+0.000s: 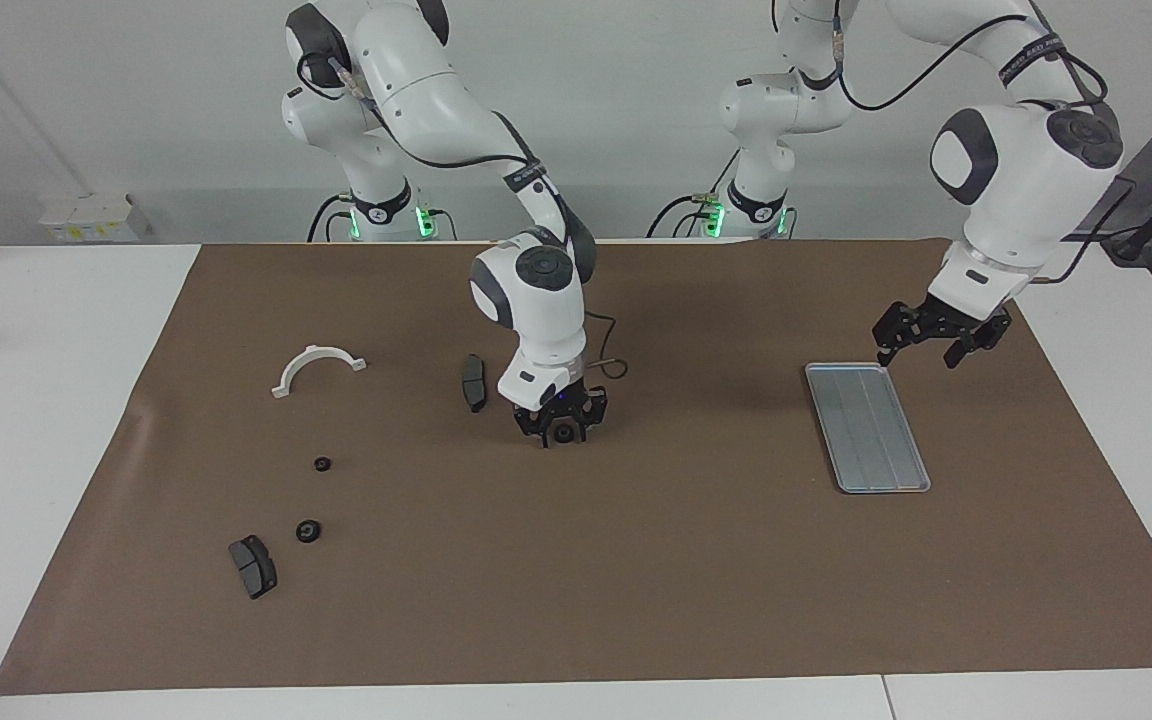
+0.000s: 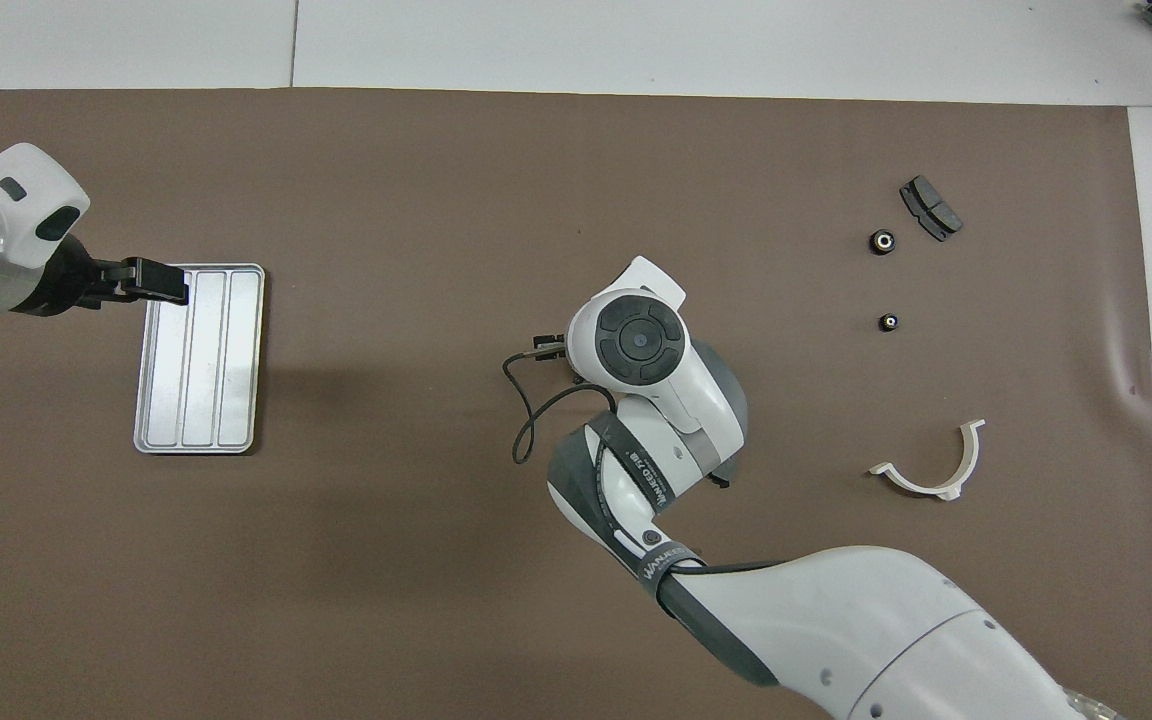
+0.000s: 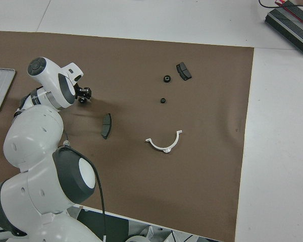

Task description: Place bearing gear from tray to pile

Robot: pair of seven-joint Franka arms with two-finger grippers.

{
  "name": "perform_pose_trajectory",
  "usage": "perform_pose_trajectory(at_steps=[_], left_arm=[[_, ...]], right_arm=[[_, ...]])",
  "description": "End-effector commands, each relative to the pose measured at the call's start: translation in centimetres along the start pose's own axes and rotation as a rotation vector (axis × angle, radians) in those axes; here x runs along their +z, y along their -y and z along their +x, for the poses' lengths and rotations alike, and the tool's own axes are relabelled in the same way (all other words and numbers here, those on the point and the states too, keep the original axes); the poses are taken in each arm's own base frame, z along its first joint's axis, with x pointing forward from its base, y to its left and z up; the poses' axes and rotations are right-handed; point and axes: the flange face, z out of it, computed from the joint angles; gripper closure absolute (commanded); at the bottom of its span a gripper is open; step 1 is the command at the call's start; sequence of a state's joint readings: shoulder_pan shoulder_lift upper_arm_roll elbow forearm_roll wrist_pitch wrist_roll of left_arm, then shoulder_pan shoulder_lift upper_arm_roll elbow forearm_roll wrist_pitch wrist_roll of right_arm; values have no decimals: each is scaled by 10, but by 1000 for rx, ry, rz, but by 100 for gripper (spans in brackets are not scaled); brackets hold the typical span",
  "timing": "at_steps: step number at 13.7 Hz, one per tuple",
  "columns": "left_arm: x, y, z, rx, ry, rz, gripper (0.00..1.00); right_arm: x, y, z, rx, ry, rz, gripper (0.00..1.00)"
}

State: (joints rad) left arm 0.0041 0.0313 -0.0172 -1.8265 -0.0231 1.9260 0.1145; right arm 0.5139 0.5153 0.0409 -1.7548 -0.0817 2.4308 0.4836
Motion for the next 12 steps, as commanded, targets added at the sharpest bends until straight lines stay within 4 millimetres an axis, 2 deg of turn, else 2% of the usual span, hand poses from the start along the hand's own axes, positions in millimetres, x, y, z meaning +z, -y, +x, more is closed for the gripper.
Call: perform_pose_trajectory(at_steps=[1,3,5,10,12], left_arm=[[-40,-19,-18,53,40,21,0],[-77,-45,-19,110,58,27,0],[-91,-48,-18,117,71,11,0],[-88,-46,-24,122,106,16,0],[-80,-47,-29,113,112,15,0]], right_arm=[[-5,-8,-7,-19,12,-7,41],[-5,-7,-8,-21,12,-6,46],[-5,-7,-8,-21,4,-2,49],[-3,-7,-9,-20,4,-2,52],[-2,-5,-12,-24,8,-2,54]])
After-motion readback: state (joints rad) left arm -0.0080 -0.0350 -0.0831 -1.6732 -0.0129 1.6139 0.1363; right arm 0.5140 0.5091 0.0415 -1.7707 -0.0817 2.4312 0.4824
